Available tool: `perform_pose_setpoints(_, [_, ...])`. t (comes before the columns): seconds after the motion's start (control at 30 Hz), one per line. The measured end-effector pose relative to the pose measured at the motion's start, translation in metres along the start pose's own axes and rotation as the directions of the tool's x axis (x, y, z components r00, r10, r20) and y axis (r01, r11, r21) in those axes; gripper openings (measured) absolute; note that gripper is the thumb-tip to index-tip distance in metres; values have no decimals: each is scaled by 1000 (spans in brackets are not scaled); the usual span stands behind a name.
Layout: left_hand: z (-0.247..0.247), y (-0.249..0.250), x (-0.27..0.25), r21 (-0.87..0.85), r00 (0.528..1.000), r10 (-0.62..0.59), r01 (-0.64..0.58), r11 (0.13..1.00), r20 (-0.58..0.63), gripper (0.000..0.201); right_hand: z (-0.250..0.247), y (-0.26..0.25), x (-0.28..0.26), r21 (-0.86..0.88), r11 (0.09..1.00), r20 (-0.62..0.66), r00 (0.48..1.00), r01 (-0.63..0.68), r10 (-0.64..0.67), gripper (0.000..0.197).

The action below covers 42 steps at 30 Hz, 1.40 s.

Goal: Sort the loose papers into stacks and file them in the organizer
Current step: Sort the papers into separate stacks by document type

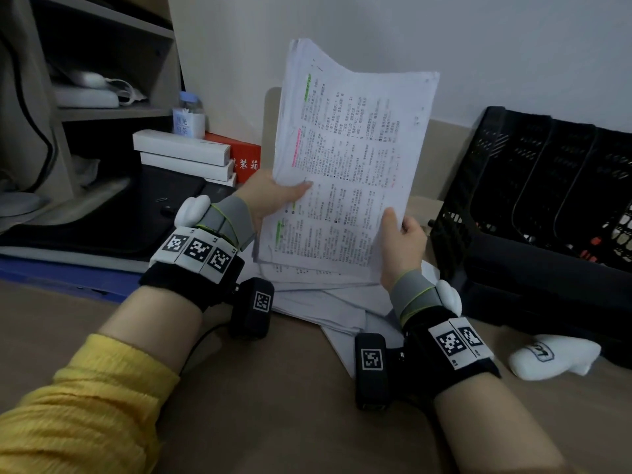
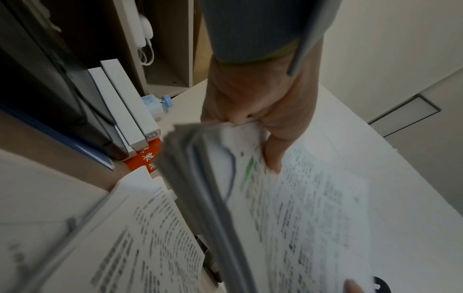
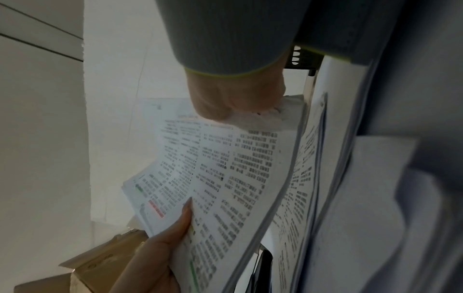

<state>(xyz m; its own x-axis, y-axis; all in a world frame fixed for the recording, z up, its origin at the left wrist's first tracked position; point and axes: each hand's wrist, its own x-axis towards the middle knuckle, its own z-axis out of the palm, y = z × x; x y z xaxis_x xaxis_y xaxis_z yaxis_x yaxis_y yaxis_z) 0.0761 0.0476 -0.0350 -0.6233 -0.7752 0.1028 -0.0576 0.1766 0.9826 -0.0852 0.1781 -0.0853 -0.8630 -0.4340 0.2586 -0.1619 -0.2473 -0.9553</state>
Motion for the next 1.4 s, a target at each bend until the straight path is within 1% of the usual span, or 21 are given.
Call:
perform_pose_setpoints(0.03, [0, 3, -1, 11, 1000, -2, 2, 1000, -27, 38, 1, 2, 3, -10, 1000, -30, 999, -25, 24, 21])
perform_pose_setpoints(0.13, [0, 4, 1, 69, 992, -12, 21, 997, -122, 35, -1, 3, 10, -19, 993, -88, 990, -115, 113, 7])
perform_pose_setpoints(0.2, [-1, 1, 5, 135, 979, 6, 22, 991, -204, 28, -7, 4, 13, -47, 980, -82, 979, -192, 188, 21])
perform_pose_setpoints(0.27, [-1, -1, 4, 181, 974, -18, 60, 982, -226, 23, -10, 7, 16, -70, 955, -70, 956, -290, 285, 35])
perform_pose_setpoints(0.37, [-2, -6, 6, 194, 973, -85, 128, 973, -212, 50, -10, 13, 22, -128, 901, -44, 910, -415, 413, 37])
perform_pose_setpoints(0.43, [-4, -8, 7, 207, 972, -101, 146, 967, -213, 56, -10, 13, 22, -146, 867, -33, 879, -476, 476, 43])
perform_pose_setpoints(0.5, [-7, -12, 11, 201, 968, -126, 171, 965, -219, 59, -9, 17, 23, -151, 852, -10, 862, -502, 506, 46])
perform_pose_setpoints(0.53, [-8, -14, 13, 195, 966, -136, 181, 964, -222, 59, -9, 18, 22, -163, 844, -2, 856, -511, 517, 45])
perform_pose_setpoints(0.6, [-8, -14, 14, 191, 965, -143, 187, 964, -222, 58, -9, 18, 22, -207, 837, 17, 854, -506, 520, 33])
perform_pose_setpoints(0.7, [-7, -13, 13, 192, 964, -155, 198, 961, -217, 57, -11, 18, 22, -202, 844, 24, 859, -496, 511, 33])
perform_pose_setpoints(0.73, [-7, -14, 14, 191, 963, -159, 202, 961, -216, 57, -12, 19, 22, -243, 844, 36, 865, -478, 500, 26])
perform_pose_setpoints(0.77, [-7, -14, 14, 188, 963, -163, 205, 960, -214, 57, -13, 17, 19, -284, 839, 53, 866, -465, 498, 25])
perform_pose_setpoints(0.87, [-7, -14, 14, 178, 962, -164, 205, 962, -217, 55, -15, 22, 21, -376, 816, 92, 858, -439, 505, 44])
perform_pose_setpoints(0.9, [-7, -14, 13, 179, 962, -164, 205, 962, -219, 54, -15, 22, 20, -406, 804, 100, 853, -434, 512, 45])
perform_pose_setpoints(0.93, [-7, -14, 13, 176, 962, -163, 203, 963, -218, 53, -15, 22, 19, -438, 791, 103, 850, -427, 516, 40])
perform_pose_setpoints(1.03, [-7, -11, 10, 168, 961, -169, 207, 964, -219, 55, -14, 19, 16, -477, 767, 117, 834, -429, 539, 11])
perform_pose_setpoints(1.07, [-6, -9, 10, 161, 960, -165, 204, 966, -227, 57, -14, 18, 14, -476, 764, 121, 828, -436, 548, 9])
perform_pose_setpoints(1.17, [-7, -4, 9, 163, 954, -165, 210, 964, -250, 61, -13, 25, 18, -488, 775, 152, 836, -401, 528, 26])
perform_pose_setpoints(1.27, [-9, -4, 10, 154, 952, -173, 216, 964, -252, 59, -12, 28, 21, -467, 794, 143, 853, -389, 502, 27])
perform_pose_setpoints(1.37, [-11, -7, 13, 125, 956, -183, 215, 969, -232, 61, -12, 39, 33, -408, 826, 145, 865, -389, 479, 19])
perform_pose_setpoints(1.4, [-11, -8, 14, 118, 956, -183, 214, 970, -231, 62, -12, 45, 38, -400, 825, 148, 861, -399, 487, 26])
